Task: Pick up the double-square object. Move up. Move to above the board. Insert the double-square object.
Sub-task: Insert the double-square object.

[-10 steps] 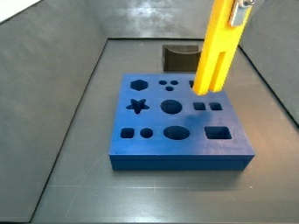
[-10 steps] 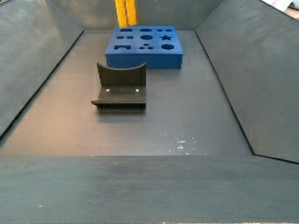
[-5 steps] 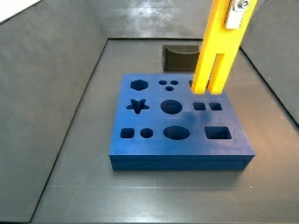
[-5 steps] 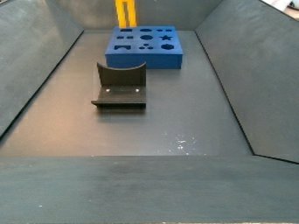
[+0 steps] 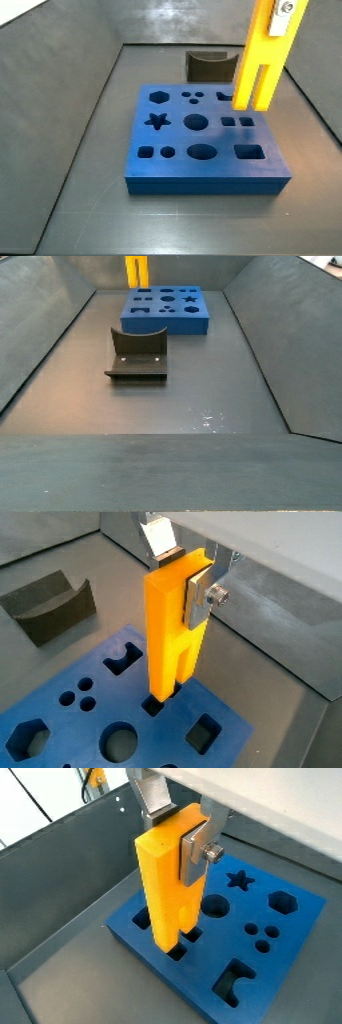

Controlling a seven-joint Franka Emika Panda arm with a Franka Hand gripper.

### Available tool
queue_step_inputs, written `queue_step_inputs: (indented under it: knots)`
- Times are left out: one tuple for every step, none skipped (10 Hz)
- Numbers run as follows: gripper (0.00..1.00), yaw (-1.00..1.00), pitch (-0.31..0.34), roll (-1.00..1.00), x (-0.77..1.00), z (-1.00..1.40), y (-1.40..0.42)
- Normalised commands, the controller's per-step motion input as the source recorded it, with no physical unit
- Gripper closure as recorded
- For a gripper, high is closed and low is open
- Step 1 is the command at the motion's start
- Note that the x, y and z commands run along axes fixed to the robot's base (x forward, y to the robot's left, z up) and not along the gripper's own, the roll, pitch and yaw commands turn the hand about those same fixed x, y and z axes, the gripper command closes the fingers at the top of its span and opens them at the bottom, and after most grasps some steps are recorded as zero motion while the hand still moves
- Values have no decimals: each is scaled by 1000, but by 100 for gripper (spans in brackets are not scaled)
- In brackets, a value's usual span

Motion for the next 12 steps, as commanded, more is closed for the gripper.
queue_step_inputs:
  knots:
    - [100, 0, 0, 70, 0, -277, -103]
    - [100, 0, 0, 57, 37, -283, -91]
    - [100, 0, 0, 41, 71, -246, -89]
    - [100, 0, -10, 41, 17, -237, -26]
    - [100, 63, -41, 11, -9, -189, 37]
    - [100, 149, -34, 0, -186, -174, 131]
    - [100, 109, 0, 0, -23, 0, 71]
    - [100, 6, 0, 0, 23, -23, 0]
    - [100, 157, -11, 0, 63, -137, 29]
    - [100, 129, -26, 0, 166, -91, 0]
    - [100, 0, 0, 0, 54, 0, 0]
    - [100, 29, 0, 0, -6, 0, 6]
